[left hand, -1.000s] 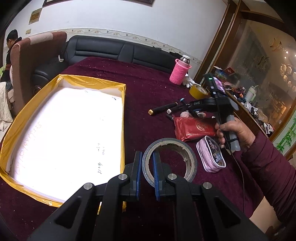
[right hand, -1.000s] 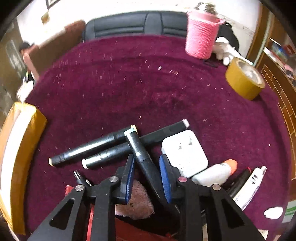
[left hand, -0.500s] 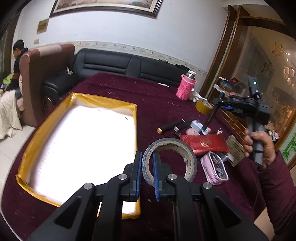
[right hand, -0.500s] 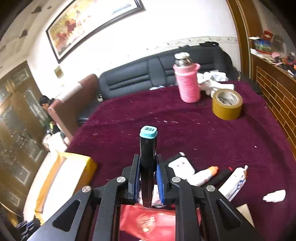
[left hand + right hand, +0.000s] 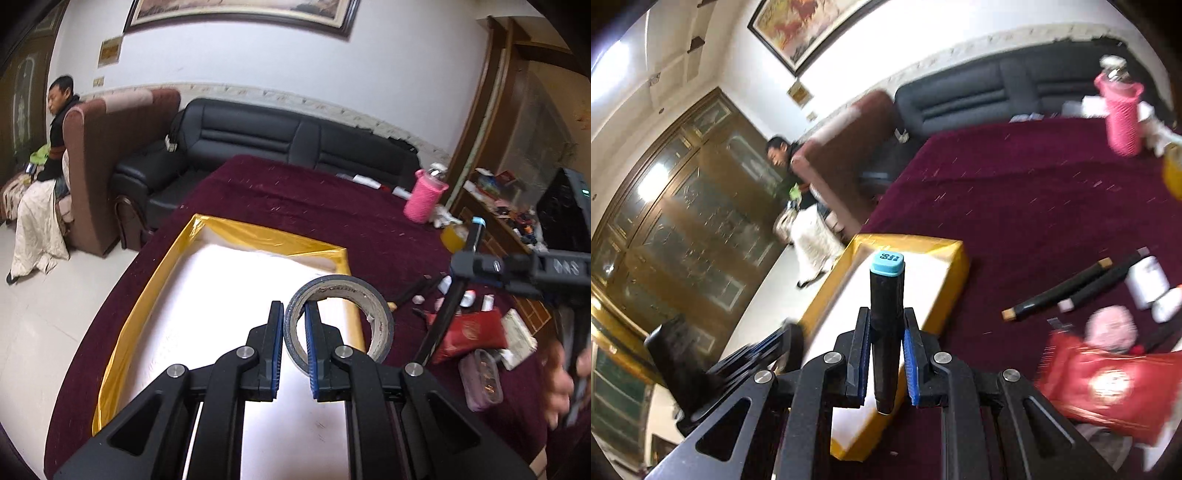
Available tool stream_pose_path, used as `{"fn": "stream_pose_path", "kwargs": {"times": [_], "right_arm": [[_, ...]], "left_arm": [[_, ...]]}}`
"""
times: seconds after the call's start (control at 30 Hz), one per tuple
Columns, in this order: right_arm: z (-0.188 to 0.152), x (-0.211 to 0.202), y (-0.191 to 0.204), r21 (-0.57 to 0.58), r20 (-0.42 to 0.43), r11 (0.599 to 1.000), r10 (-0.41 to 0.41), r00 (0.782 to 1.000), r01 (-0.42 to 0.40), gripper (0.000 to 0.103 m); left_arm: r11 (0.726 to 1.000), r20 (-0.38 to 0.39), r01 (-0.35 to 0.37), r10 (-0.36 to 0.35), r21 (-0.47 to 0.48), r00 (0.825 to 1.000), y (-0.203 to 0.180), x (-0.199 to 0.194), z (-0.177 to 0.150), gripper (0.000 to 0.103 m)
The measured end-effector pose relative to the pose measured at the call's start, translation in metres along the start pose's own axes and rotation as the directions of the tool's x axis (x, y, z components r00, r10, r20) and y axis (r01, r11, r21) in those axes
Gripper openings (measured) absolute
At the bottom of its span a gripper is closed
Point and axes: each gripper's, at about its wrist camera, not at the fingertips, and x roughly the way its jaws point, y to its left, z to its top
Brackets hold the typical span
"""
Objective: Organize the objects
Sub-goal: 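Carry the tape roll with the left gripper while the right carries the marker to the tray, then open the left gripper over the tray while the right releases the marker beside the tape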
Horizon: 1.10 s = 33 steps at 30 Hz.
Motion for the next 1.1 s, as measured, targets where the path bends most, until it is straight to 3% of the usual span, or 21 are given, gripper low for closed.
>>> {"fn": "stream_pose_path", "kwargs": {"times": [0.1,0.33,0.73,0.83,0.9,0.97,1.0,1.07,1.1], "right_arm": [[0.001,0.037,0.002,0.026,-0.062,1.000,0.005,0.998,-0.004,0.018],[0.013,0.107,-0.012,0.058,-0.144,0.994,-0.088,0.986,0.097,0.018],[0.042,0.142,-0.045,0.095,-0.143,0.973,-0.196,0.970,0.211,0.018],[0.045,0.140,-0.048,0.101,-0.132,0.967,-0.220,0.967,0.233,0.020],[0.044,0.134,-0.053,0.137,-0.127,0.970,-0.186,0.974,0.203,0.022],[0.043,0.129,-0.056,0.167,-0.113,0.970,-0.158,0.981,0.175,0.025],[0.042,0.123,-0.056,0.172,-0.096,0.970,-0.155,0.983,0.170,0.027],[0.041,0.113,-0.053,0.165,-0.073,0.973,-0.152,0.986,0.162,0.032],[0.040,0.107,-0.051,0.155,-0.060,0.974,-0.160,0.985,0.168,0.040]], "left_arm": [[1.000,-0.038,-0.030,0.030,0.003,0.999,0.009,0.025,0.006,0.011],[0.998,-0.105,-0.063,0.062,-0.006,0.993,0.020,0.072,0.019,0.011],[0.997,-0.204,-0.072,0.068,-0.013,0.977,0.020,0.137,0.036,0.011],[0.998,-0.220,-0.058,0.051,-0.027,0.974,0.017,0.147,0.038,0.019],[0.998,-0.205,-0.054,0.047,-0.028,0.978,0.015,0.145,0.038,0.029],[0.998,-0.184,-0.052,0.046,-0.032,0.982,0.015,0.138,0.040,0.049],[0.998,-0.166,-0.049,0.042,-0.039,0.985,0.014,0.133,0.040,0.051],[0.997,-0.152,-0.050,0.040,-0.066,0.988,0.015,0.125,0.040,0.060],[0.995,-0.146,-0.038,0.025,-0.089,0.989,0.016,0.120,0.037,0.061]]}}
